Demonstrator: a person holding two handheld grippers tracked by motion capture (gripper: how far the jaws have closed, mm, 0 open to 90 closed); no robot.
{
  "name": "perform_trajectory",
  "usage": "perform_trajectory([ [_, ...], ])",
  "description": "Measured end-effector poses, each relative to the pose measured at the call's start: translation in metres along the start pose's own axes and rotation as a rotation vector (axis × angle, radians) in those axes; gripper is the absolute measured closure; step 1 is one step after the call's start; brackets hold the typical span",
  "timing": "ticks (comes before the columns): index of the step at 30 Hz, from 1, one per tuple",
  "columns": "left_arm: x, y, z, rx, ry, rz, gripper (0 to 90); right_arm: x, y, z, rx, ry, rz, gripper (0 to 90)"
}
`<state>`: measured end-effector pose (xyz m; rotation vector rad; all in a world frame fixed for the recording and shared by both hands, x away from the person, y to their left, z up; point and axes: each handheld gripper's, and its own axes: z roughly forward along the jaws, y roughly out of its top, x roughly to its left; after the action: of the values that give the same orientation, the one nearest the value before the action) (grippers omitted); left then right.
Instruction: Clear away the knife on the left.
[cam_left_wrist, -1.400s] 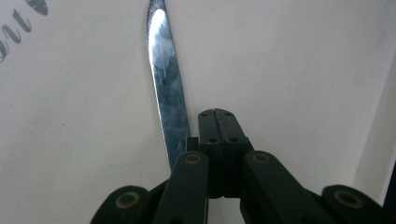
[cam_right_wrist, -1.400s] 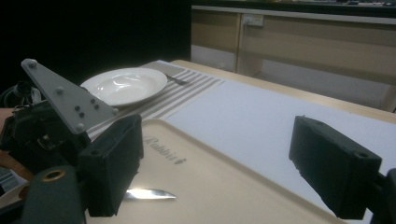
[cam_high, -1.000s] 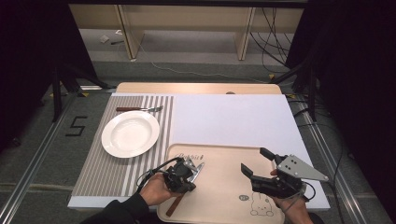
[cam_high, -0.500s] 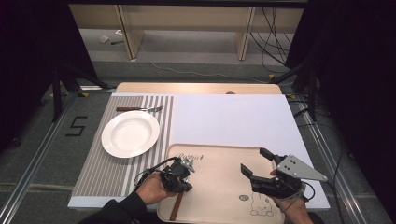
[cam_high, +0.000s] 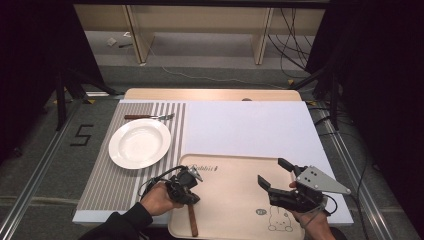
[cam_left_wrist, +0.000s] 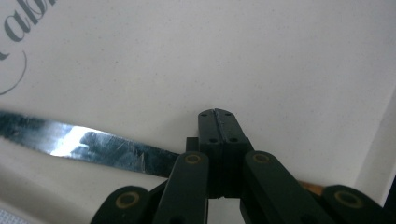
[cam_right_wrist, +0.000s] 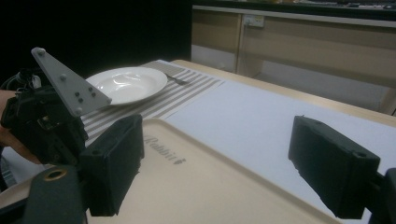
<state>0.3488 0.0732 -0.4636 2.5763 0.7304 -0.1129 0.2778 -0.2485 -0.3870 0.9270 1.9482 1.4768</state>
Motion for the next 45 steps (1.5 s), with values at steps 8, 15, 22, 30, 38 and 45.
perform_trajectory([
  [8,-0.008,-0.002,-0.001,0.052,-0.026,0.03,89.6,0.0,-0.001,0.001,0.008,0.0,-0.006,19.3],
  [15,0.001,-0.008,-0.007,0.11,-0.043,0.02,89.6,0.0,-0.001,0.001,0.009,-0.001,-0.005,19.3],
  [22,0.012,-0.013,-0.012,0.11,-0.028,-0.011,89.6,0.0,0.0,0.0,0.006,0.001,-0.003,19.3],
  [30,0.014,-0.013,-0.013,0.106,-0.016,-0.013,89.6,0.0,0.0,0.001,0.005,0.002,-0.009,19.4],
  [38,0.013,-0.013,-0.013,0.072,-0.021,-0.009,75.4,0.0,-0.001,0.002,0.012,0.004,-0.01,19.4],
  [45,0.008,-0.011,-0.015,0.017,-0.059,0.005,54.4,0.001,0.0,0.002,0.011,0.005,-0.008,19.4],
])
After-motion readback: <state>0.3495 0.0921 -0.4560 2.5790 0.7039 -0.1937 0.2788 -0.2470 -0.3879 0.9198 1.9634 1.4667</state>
